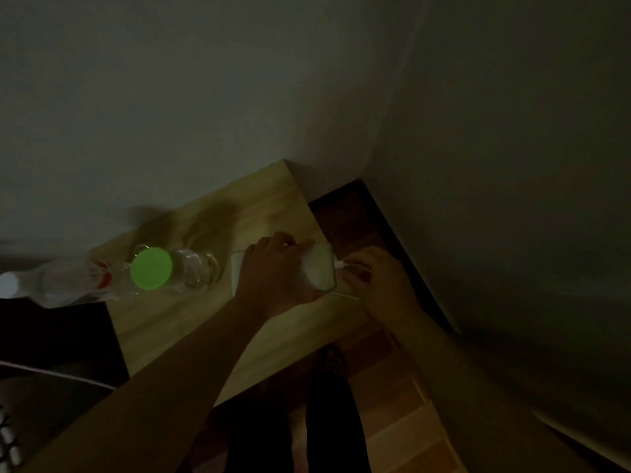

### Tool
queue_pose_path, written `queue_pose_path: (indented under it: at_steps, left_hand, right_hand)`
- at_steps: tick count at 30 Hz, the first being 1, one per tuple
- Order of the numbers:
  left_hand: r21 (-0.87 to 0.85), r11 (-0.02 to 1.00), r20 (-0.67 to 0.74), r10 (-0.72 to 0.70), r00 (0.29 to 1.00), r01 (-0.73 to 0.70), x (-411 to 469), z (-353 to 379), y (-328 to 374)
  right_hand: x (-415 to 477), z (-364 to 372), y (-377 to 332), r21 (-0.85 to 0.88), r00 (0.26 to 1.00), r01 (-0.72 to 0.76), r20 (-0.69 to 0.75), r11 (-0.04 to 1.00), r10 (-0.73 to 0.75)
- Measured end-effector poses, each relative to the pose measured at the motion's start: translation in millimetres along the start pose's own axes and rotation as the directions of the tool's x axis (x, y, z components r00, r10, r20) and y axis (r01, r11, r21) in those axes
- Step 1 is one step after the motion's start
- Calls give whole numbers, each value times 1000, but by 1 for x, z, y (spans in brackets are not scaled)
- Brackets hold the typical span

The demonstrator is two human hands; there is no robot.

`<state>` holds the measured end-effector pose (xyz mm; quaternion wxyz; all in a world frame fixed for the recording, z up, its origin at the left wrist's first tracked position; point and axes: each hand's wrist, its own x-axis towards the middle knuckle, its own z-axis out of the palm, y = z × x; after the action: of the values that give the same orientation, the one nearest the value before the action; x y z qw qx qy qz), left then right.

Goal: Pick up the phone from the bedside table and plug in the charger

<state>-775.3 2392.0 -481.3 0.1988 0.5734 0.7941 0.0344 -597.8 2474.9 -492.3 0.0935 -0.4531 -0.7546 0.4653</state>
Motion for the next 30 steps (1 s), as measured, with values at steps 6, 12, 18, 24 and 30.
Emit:
queue_pose_path:
  at_steps: [6,12,18,24,30]
  left_hand:
    - [-23,999,40,-48,998,49,22,44,-28]
    - [-2,995,-58,-98,994,98,42,67,-48]
    - [-35,996,-46,-89,995,88,53,78,-62]
    - [-2,996,-40,-87,995,87,53,89,-71]
    - [-89,991,29,-99,995,102,40,78,-71]
  right_hand:
    - [26,30,32,-35,996,32,88,999,-29]
    - [57,56,44,-135,992,111,73,985,-102]
    - [74,69,50,-167,986,149,97,975,-134]
    - [78,74,53,-193,977,191,131,962,-168]
    - [72,61,42,-216,977,162,170,963,-127]
